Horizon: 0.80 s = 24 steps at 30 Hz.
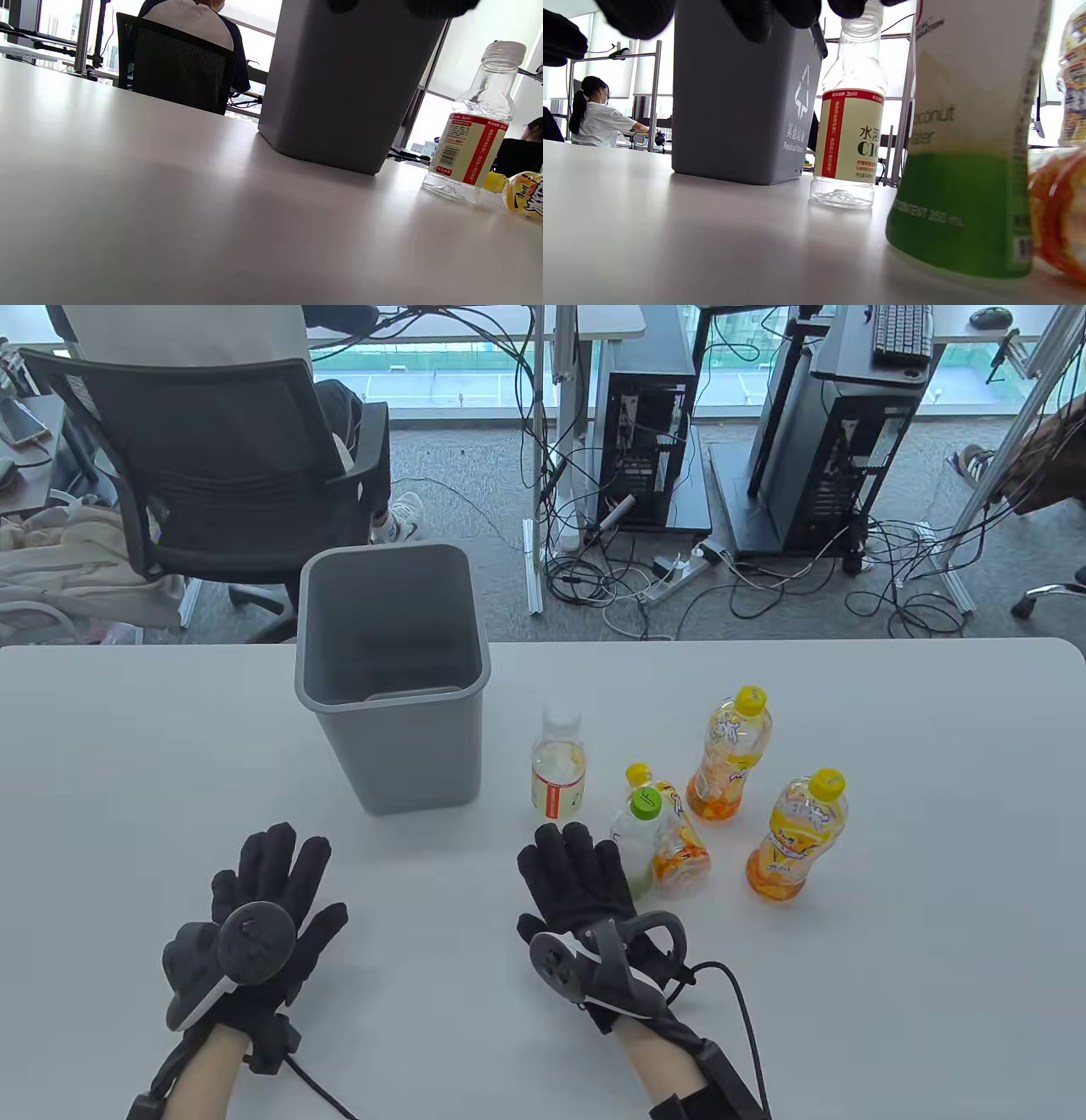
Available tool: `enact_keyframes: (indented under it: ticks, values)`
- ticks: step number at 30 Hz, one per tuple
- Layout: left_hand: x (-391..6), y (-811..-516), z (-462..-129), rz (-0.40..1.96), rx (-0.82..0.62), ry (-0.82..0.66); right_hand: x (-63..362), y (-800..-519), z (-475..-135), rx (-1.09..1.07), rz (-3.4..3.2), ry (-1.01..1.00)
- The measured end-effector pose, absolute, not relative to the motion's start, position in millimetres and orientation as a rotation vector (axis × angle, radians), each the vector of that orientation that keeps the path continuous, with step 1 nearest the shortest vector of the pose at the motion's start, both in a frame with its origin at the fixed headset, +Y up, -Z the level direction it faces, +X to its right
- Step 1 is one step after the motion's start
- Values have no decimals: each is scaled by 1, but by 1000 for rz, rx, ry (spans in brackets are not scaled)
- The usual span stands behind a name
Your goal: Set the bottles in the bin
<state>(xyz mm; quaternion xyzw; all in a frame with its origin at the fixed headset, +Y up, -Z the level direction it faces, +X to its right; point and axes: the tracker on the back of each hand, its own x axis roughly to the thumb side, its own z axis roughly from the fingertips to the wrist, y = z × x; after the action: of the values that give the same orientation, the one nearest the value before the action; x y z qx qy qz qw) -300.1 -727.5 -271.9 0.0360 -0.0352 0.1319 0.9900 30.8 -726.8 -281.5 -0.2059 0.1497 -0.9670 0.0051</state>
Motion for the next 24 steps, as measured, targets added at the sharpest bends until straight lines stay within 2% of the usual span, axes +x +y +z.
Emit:
enact_keyframes:
  ticks: [11,15,19,24]
  values:
    - [-307,-726,-273,309,83,-45,30,-729,-281,-665,-3055,449]
    - [-307,-723,-271,307,95,-43,30,-721,-279,-661,-3046,501]
    - [-307,-721,-271,311,105,-45,25,-695,-269,-721,-3086,622]
    - [-309,-725,-273,309,88,-35,30,-631,-266,-662,-3012,890]
